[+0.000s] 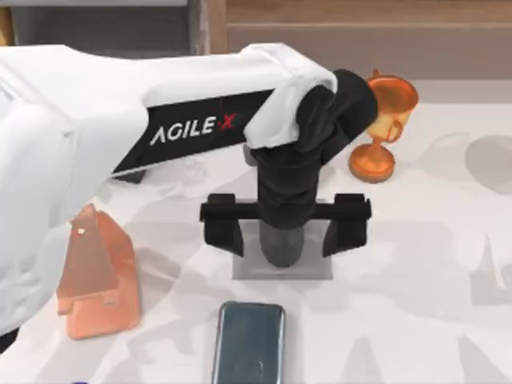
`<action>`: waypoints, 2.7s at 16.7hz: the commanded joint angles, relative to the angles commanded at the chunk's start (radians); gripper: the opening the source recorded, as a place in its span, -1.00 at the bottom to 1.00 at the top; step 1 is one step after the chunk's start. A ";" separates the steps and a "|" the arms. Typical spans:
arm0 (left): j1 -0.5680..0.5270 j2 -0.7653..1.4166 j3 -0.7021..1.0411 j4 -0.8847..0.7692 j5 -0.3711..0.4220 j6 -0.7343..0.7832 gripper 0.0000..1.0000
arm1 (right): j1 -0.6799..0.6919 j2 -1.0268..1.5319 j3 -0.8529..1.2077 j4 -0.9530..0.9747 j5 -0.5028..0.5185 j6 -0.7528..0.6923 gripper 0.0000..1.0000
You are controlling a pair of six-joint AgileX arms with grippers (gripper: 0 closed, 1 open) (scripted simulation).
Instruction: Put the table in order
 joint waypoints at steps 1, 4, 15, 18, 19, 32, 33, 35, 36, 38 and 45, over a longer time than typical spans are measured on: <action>-0.015 -0.035 -0.048 0.009 -0.001 -0.011 1.00 | 0.000 0.000 0.000 0.000 0.000 0.000 1.00; -0.068 -0.155 -0.196 0.034 -0.003 -0.052 1.00 | 0.000 0.000 0.000 0.000 0.000 0.000 1.00; -0.177 -0.398 -0.497 0.084 -0.011 -0.137 1.00 | 0.000 0.000 0.000 0.000 0.000 0.000 1.00; -0.173 -0.388 -0.502 0.096 -0.010 -0.134 1.00 | 0.000 0.000 0.000 0.000 0.000 0.000 1.00; -0.173 -0.380 -0.512 0.116 -0.010 -0.133 1.00 | 0.000 0.000 0.000 0.000 0.000 0.000 1.00; -0.170 -0.269 -0.643 0.359 -0.010 -0.128 1.00 | 0.000 0.000 0.000 0.000 0.000 0.000 1.00; -0.170 -0.269 -0.643 0.359 -0.010 -0.128 0.85 | 0.000 0.000 0.000 0.000 0.000 0.000 1.00; -0.170 -0.269 -0.643 0.359 -0.010 -0.128 0.55 | 0.000 0.000 0.000 0.000 0.000 0.000 1.00; -0.170 -0.269 -0.643 0.359 -0.010 -0.128 0.40 | 0.000 0.000 0.000 0.000 0.000 0.000 1.00; -0.170 -0.269 -0.643 0.359 -0.010 -0.128 0.10 | 0.000 0.000 0.000 0.000 0.000 0.000 1.00; -0.170 -0.269 -0.643 0.359 -0.010 -0.128 -0.96 | 0.000 0.000 0.000 0.000 0.000 0.000 1.00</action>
